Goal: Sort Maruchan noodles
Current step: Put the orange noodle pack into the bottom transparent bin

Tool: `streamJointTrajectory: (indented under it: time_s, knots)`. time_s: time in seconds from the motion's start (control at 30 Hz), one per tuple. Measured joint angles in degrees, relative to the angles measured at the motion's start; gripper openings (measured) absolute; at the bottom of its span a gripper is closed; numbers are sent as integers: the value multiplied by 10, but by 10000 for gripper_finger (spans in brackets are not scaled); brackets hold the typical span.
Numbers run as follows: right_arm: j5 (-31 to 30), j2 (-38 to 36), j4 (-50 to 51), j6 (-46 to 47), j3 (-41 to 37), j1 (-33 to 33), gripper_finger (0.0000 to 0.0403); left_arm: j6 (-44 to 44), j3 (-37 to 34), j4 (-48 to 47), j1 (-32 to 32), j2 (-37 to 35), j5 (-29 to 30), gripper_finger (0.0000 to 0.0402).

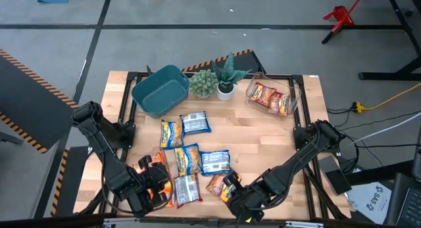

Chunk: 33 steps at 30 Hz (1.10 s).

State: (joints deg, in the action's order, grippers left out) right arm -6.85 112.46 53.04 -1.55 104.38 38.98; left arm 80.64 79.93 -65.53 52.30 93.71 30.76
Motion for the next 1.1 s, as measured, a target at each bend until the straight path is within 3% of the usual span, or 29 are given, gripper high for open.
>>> streamJointTrajectory:
  time_s: [0.27,0.47,0.77,1.1]
  knots:
    - [-7,0,-7,0,-2,0,3,-43,-71,129,8,0,-82,118]
    - [-16,0,-12,3,-2,-1,3,-81,-79,131,7,-12,-116,118]
    - [-42,0,-15,28,-2,-1,3,-86,-97,103,15,-107,-55,118]
    - [-41,0,-19,43,-2,0,3,-102,-273,311,17,-157,-81,118]
